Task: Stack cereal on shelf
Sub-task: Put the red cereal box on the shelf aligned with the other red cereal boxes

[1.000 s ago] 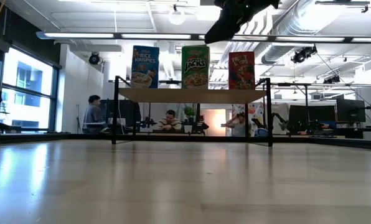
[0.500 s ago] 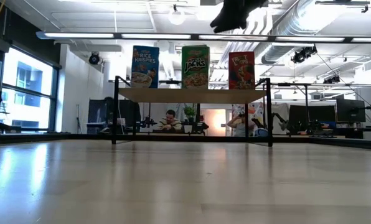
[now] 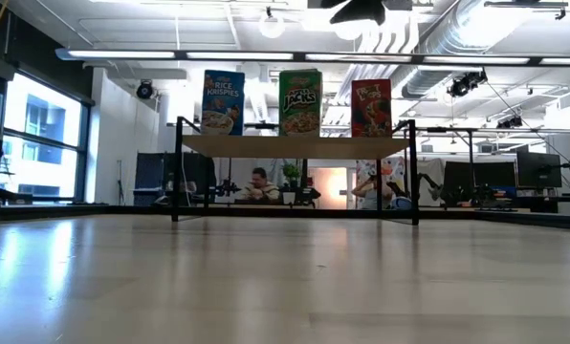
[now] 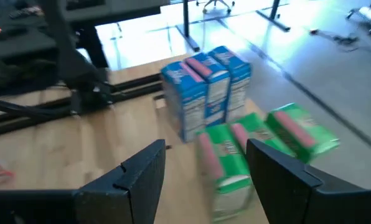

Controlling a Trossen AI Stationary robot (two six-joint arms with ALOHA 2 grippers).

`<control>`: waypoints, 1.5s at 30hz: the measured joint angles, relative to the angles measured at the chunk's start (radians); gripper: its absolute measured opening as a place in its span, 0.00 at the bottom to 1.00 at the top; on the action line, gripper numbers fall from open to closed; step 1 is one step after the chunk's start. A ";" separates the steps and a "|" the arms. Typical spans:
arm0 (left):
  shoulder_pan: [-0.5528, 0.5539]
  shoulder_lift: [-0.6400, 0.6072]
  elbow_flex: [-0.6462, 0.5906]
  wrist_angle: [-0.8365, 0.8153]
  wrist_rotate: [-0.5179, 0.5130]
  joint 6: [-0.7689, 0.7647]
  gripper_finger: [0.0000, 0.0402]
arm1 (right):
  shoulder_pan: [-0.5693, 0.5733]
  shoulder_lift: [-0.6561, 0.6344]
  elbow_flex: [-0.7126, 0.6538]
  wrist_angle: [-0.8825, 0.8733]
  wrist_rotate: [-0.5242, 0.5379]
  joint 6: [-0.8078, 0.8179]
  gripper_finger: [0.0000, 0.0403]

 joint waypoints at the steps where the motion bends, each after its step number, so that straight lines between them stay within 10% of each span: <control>1: 0.000 0.000 0.000 0.000 -0.001 0.000 0.68 | 0.011 0.000 0.000 0.000 0.000 0.015 0.54; 24: -0.032 0.000 0.000 -0.002 0.212 -0.788 0.68 | 0.159 0.001 0.000 -0.092 0.192 0.082 0.54; 45: -0.278 0.000 0.000 -0.288 0.133 -1.445 0.68 | 0.156 0.001 0.000 -0.297 0.192 -0.052 0.54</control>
